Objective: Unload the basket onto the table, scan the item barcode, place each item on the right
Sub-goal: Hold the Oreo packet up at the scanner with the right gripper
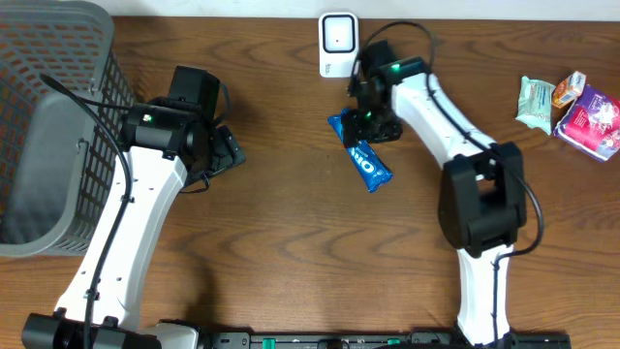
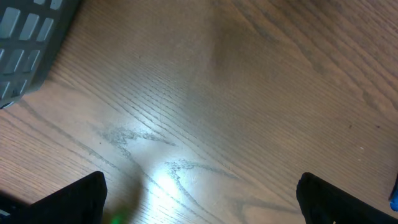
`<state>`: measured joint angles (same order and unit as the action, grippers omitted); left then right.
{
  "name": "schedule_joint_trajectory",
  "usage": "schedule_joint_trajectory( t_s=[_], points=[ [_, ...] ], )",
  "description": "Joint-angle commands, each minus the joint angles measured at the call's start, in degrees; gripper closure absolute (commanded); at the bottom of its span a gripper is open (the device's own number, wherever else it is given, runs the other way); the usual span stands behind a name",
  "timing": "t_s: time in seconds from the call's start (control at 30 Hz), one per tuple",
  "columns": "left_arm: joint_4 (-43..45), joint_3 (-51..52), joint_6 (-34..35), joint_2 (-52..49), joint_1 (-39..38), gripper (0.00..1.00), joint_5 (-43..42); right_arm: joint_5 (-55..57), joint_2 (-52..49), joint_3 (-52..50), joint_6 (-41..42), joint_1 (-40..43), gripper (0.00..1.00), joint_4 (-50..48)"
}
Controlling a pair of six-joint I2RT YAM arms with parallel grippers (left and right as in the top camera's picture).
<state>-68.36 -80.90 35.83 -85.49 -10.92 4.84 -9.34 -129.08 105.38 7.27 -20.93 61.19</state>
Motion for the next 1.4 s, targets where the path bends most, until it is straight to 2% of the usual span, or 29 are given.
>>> schedule_joint_trajectory(
  t_s=[0.0,0.13,0.17,0.3,0.33,0.43,0.6,0.77,0.9,1.03,1.23,1.37],
  points=[
    [-0.15,0.07,0.28,-0.11,0.24,0.02,0.35,5.27,-4.22,0.24,0.81,-1.73,0.38,-0.72],
    [-0.15,0.07,0.28,-0.11,0.24,0.02,0.35,7.91,-7.58,0.24,0.83,-3.1,0.46,-1.25],
    [-0.15,0.07,0.28,-0.11,0.24,0.02,0.35,8.74,-8.09,0.24,0.83,-3.34,0.51,-1.25],
    [-0.15,0.07,0.28,-0.11,0.24,0.02,0.35,11.63,-9.31,0.24,2.36,-4.02,0.93,-1.25],
    [-0.15,0.07,0.26,-0.11,0.24,0.02,0.35,11.61,-9.31,0.26,3.1,-4.04,0.99,-1.31],
    [-0.15,0.07,0.26,-0.11,0.24,0.02,0.35,11.37,-9.16,0.79,5.05,-3.89,0.99,-1.55],
    [-0.15,0.07,0.26,-0.11,0.24,0.02,0.35,4.96,-9.14,6.4,5.09,-3.13,0.99,-0.98],
    [-0.15,0.07,0.26,-0.11,0.24,0.02,0.35,-1.53,-9.14,18.32,4.68,-2.23,0.99,0.2],
    [-0.15,0.07,0.28,-0.11,0.24,0.02,0.35,-1.7,-9.14,26.47,4.83,-1.57,0.99,-0.68],
    [-0.15,0.07,0.28,-0.11,0.24,0.02,0.35,-1.7,-9.14,30.6,9.31,-0.37,0.99,-7.3],
    [-0.15,0.07,0.26,-0.11,0.24,0.02,0.35,-1.77,-10.47,30.58,21.05,2.27,0.99,-16.98],
    [-0.15,0.07,0.28,-0.11,0.24,0.02,0.35,-1.84,-11.32,30.58,24.5,3.26,0.99,-19.82]
  ],
)
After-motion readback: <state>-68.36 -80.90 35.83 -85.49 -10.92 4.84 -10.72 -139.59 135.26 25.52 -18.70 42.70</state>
